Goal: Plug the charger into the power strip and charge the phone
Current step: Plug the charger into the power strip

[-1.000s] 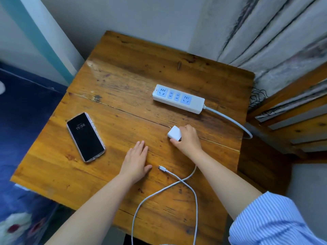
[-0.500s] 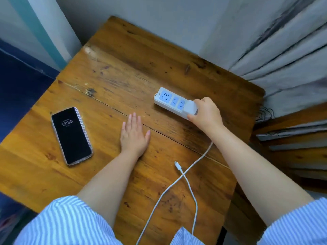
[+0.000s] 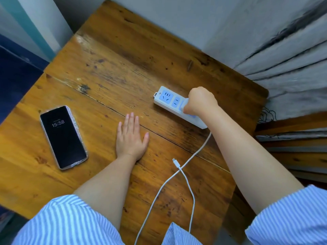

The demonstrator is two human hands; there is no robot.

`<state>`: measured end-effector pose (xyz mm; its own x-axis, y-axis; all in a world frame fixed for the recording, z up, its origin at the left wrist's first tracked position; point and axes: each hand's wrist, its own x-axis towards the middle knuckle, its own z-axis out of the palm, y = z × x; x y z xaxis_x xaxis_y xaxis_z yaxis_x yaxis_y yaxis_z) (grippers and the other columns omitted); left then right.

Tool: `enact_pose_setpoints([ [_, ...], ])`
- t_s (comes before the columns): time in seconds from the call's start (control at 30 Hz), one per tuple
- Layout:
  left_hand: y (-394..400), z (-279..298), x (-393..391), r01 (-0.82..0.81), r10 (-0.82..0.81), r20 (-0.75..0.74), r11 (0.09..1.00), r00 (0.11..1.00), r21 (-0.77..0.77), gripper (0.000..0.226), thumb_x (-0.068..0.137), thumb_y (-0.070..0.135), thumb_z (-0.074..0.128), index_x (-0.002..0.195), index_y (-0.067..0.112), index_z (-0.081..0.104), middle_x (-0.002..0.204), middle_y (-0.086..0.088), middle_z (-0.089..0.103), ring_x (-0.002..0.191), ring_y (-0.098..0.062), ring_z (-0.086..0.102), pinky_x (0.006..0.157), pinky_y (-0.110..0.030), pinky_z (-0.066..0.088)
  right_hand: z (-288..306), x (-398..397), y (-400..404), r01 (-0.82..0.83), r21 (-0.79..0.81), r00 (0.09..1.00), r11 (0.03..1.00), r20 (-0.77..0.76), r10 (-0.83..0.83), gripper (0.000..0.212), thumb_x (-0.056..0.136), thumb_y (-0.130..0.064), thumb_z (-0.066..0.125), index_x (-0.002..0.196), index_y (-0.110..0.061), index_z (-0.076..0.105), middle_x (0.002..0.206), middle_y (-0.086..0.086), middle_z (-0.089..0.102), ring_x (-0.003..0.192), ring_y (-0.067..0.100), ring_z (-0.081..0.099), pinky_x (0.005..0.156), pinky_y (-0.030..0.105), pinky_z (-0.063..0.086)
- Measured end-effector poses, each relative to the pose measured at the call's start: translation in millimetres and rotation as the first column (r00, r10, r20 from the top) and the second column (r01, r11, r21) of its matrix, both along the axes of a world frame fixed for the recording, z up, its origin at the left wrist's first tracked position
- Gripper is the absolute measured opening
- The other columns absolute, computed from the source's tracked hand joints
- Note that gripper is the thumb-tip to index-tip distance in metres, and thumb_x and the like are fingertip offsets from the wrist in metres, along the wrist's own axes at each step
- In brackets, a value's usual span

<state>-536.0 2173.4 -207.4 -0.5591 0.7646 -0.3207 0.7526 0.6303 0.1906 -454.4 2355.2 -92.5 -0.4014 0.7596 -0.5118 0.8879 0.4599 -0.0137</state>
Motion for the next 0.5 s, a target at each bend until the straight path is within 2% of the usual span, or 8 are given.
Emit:
enact_pose_setpoints([
  [0.17, -0.5, 0.1, -0.7, -0.002, 0.002, 0.020, 1.000, 1.000, 0.002, 0.068, 0.092, 0.047, 0.025, 0.143, 0.012, -0.001, 0.157, -0.007, -0.003, 0.143, -0.017, -0.008, 0.115, -0.036, -0.006, 1.0, -8.3, 1.7, -0.039, -0.011, 0.997, 0.999, 0.061, 0.040, 0.034, 0.080, -0.017, 0.062, 0.057, -0.010, 0.038, 0.057, 0.004, 0.040, 0.047, 0.014, 0.041, 0.039, 0.021, 0.026],
  [0.3, -2.0, -1.8, -0.2, -0.003, 0.003, 0.016, 1.000, 1.000, 0.009, 0.068, 0.092, 0.047, 0.026, 0.143, 0.012, 0.000, 0.157, -0.006, -0.002, 0.143, -0.017, -0.007, 0.114, -0.036, -0.006, 4.4, -17.7, 3.8, -0.059, -0.025, 0.994, 0.998, 0.087, 0.061, 0.025, 0.075, -0.016, 0.069, 0.072, -0.008, 0.045, 0.058, 0.005, 0.042, 0.049, 0.016, 0.043, 0.039, 0.022, 0.029],
  [0.5, -2.1, -4.3, -1.3, 0.000, 0.000, 0.000, 1.000, 1.000, 0.017, 0.068, 0.091, 0.048, 0.025, 0.144, 0.013, 0.000, 0.157, -0.006, -0.001, 0.143, -0.018, -0.006, 0.113, -0.035, -0.006, 2.3, -29.7, 2.4, -0.116, -0.019, 0.992, 0.993, 0.050, 0.116, 0.036, 0.073, -0.011, 0.069, 0.054, -0.011, 0.038, 0.055, 0.003, 0.041, 0.048, 0.015, 0.042, 0.040, 0.020, 0.031],
])
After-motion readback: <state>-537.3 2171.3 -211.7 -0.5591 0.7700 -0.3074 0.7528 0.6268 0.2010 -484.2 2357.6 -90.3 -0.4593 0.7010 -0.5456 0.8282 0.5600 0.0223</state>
